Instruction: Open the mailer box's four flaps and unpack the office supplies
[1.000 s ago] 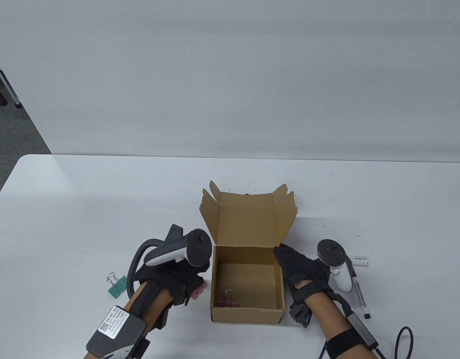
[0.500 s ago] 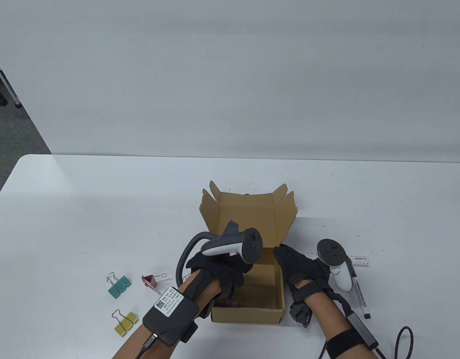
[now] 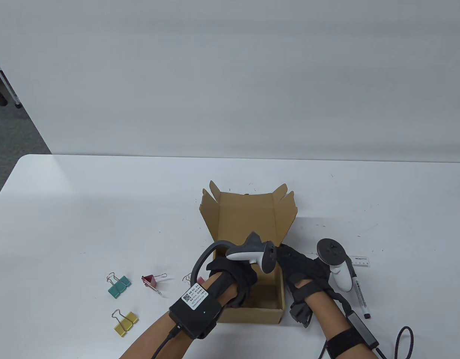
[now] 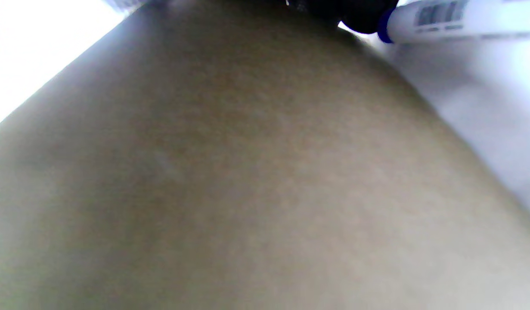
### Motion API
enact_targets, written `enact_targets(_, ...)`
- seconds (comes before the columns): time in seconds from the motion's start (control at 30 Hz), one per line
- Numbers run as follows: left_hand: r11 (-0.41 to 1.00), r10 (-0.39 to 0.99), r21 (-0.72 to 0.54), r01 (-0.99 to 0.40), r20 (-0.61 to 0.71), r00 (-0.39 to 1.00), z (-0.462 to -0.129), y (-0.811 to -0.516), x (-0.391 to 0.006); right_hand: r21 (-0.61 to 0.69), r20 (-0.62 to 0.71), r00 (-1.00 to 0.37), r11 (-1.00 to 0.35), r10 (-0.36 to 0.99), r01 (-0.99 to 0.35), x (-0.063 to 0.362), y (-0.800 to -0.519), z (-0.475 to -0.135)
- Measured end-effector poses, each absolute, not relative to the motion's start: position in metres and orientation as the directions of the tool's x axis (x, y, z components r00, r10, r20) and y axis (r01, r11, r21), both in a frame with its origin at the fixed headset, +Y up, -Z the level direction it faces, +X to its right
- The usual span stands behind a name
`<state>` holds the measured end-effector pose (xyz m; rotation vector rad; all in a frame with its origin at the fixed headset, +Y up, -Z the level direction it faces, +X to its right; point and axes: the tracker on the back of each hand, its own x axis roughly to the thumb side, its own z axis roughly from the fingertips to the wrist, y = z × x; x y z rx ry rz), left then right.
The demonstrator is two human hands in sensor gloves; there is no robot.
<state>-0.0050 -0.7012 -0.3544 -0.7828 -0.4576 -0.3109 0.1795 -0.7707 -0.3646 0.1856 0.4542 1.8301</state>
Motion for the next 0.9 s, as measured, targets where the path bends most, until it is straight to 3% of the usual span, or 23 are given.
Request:
enact_targets(0.3, 0.598, -0.227, -0.561, 0.573, 0.567, 0.792, -0.350, -0.720, 0.005, 0.407, -0.109, -0.307, -0.239, 0.946, -0.882, 0.180, -0.770, -0.365)
enact_targets(0.9, 0.676, -0.166, -0.536, 0.505, 0.556, 0.814, -0.362, -0.708, 0.011, 0.408, -0.110, -0.306, -0.238, 0.946, -0.881, 0.180, -0.770, -0.366)
